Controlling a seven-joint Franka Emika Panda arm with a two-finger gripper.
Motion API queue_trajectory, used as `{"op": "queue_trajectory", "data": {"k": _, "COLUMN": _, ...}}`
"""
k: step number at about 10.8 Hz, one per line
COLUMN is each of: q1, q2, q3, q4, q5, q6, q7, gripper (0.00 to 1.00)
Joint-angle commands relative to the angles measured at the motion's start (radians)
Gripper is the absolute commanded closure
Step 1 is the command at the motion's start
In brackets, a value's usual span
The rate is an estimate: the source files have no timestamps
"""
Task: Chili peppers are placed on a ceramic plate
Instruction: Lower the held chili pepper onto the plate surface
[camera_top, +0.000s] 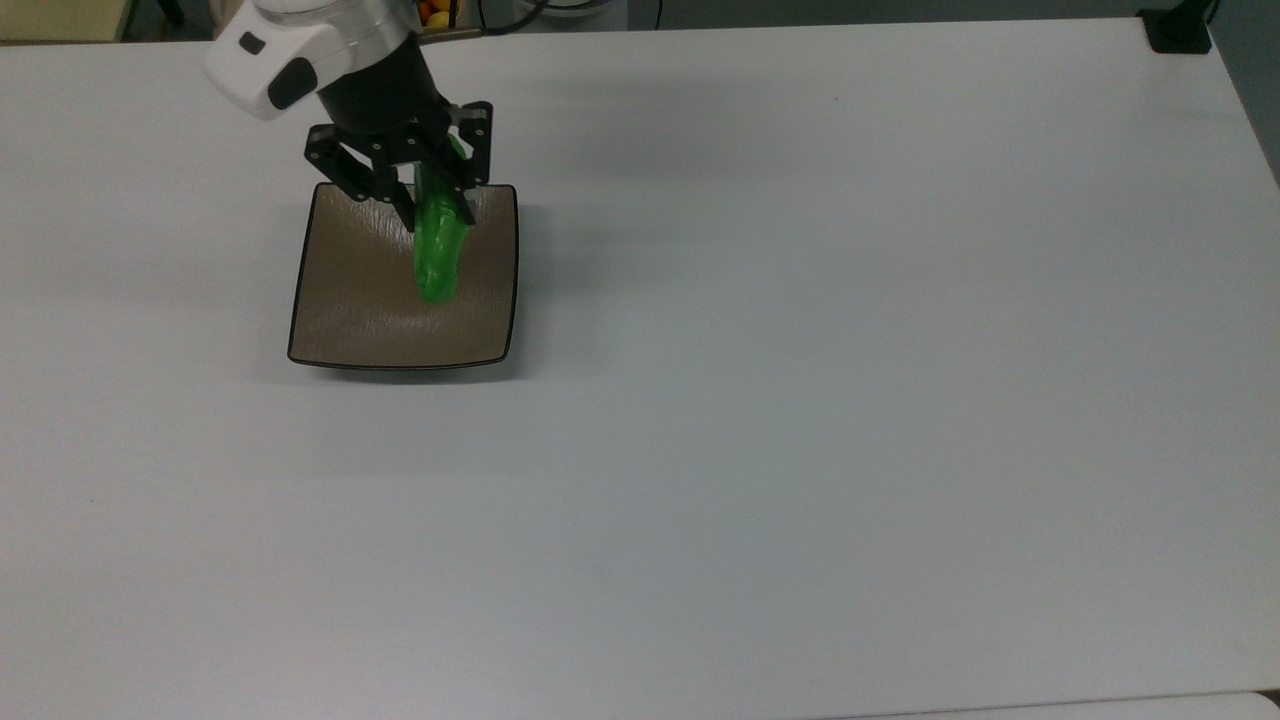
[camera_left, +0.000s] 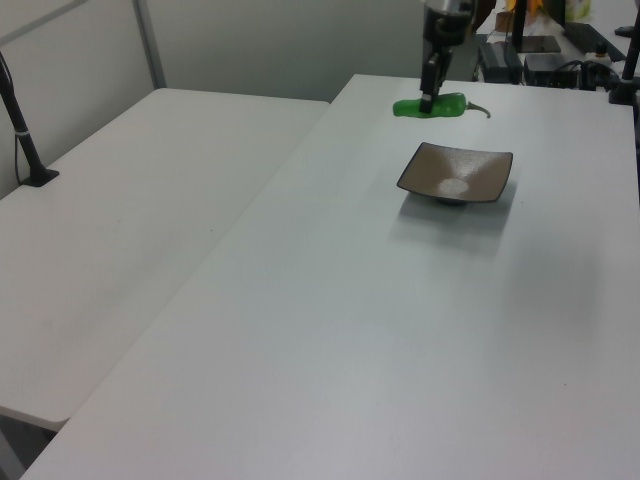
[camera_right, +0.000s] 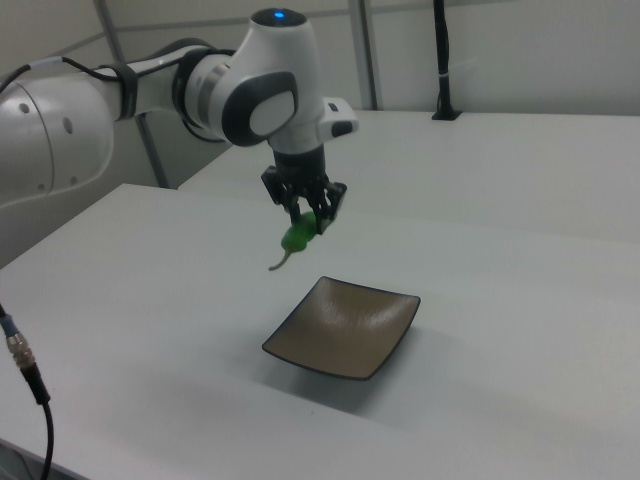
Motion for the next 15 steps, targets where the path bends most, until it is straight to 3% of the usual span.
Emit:
{"op": "queue_trajectory", "data": {"k": 1, "q1": -0.065, "q2": -0.063, "q3": 0.013, "q4": -0.116, "q5": 0.025, "q6": -0.004, "q7": -0.104, "gripper": 0.9}}
{"op": "queue_trajectory", "data": {"k": 3, "q1": -0.069, "q2": -0.063, "q3": 0.011, "q4": -0.165, "q5": 0.007, "q6": 0.008, "q7": -0.117, "gripper": 0.88}}
{"op": "queue_trajectory", "data": {"k": 8, "q1": -0.093, "q2": -0.06, "q3": 0.01, "q4": -0.311, "q5": -0.026, "q6": 0.205, "q7": -0.12, "gripper": 0.88}}
{"op": "queue_trajectory", "data": {"k": 15, "q1": -0.089, "q2": -0.035, "q3": 0.01, "q4": -0.405, "q5": -0.029, "q6": 0.407, "q7": -0.118, "gripper": 0.88}}
